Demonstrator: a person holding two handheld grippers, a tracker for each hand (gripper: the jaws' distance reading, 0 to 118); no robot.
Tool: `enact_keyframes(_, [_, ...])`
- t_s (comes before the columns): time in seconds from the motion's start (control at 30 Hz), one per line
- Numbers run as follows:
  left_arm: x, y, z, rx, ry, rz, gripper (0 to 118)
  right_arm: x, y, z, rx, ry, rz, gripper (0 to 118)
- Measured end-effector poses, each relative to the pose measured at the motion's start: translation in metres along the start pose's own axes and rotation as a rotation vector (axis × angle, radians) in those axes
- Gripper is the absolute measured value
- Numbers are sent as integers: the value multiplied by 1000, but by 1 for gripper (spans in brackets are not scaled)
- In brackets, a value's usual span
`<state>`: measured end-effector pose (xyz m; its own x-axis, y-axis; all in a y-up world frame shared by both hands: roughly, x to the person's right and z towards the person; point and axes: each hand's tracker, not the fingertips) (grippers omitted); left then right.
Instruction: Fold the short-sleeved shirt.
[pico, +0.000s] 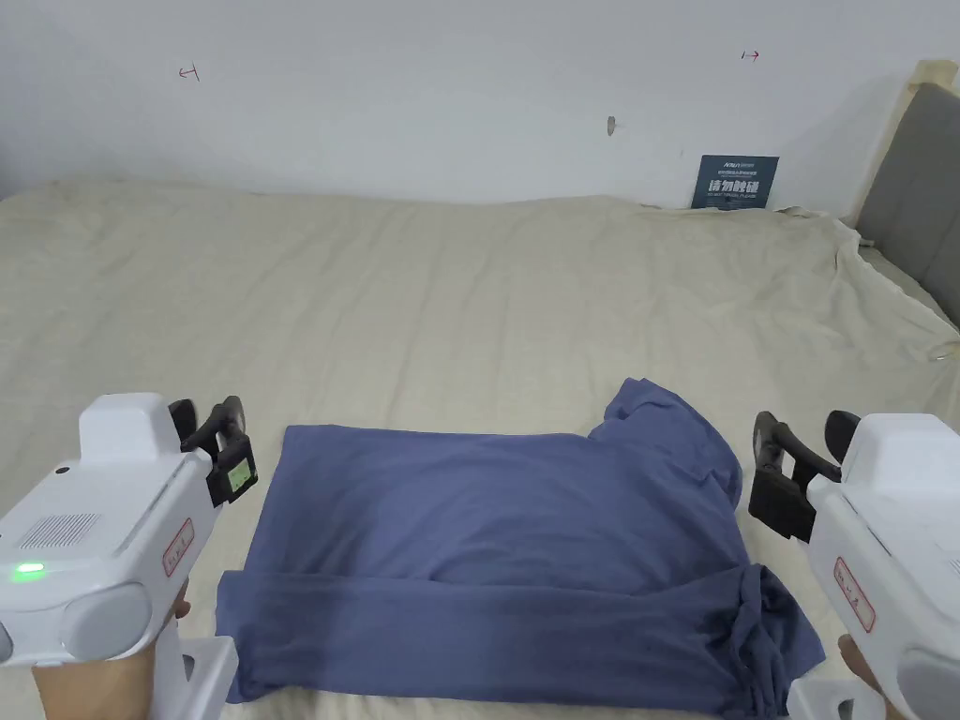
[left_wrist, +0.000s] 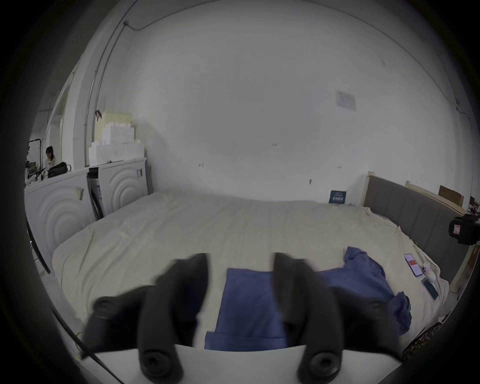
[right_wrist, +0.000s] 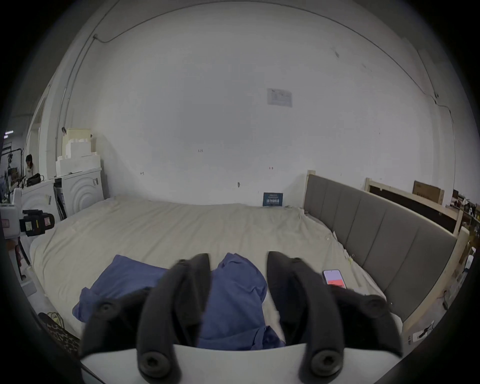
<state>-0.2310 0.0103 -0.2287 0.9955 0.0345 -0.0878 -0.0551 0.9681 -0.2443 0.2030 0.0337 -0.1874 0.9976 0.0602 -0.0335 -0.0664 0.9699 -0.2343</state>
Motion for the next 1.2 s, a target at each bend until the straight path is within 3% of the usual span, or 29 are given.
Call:
enact_keyframes(0.03, [0, 0, 0, -2, -12, 0, 4, -2, 0, 1, 15, 9, 4, 0])
enact_keyframes(0.43, [-3, 6, -44, -77, -81, 30, 0, -11, 3, -31, 16, 11, -7, 0])
enact_keyframes(0.73, [-11, 6, -157, -269, -79, 29, 0, 0, 2, -94, -38, 20, 3, 0])
enact_keyframes(0.87, [-11, -7, -222, -388, -54, -33, 1, 4, -2, -124, -69, 20, 8, 0])
enact_keyframes(0.93, [-15, -16, -256, -467, -57, -28, 13, 6, -8, -139, -89, 18, 4, 0])
enact_keyframes(1.0, [-19, -23, -285, -542, -56, 7, 48, 8, -13, -153, -110, 15, 0, 0])
enact_keyframes(1.07, [-19, -28, -307, -605, -29, 38, 92, 10, -19, -165, -124, 9, -1, 0])
enact_keyframes(1.1, [-20, -34, -319, -634, -18, 35, 100, 11, -21, -170, -132, 5, -5, 0])
enact_keyframes(1.2, [-23, -57, -351, -697, -3, -12, 100, 14, -29, -183, -151, -6, -17, 0])
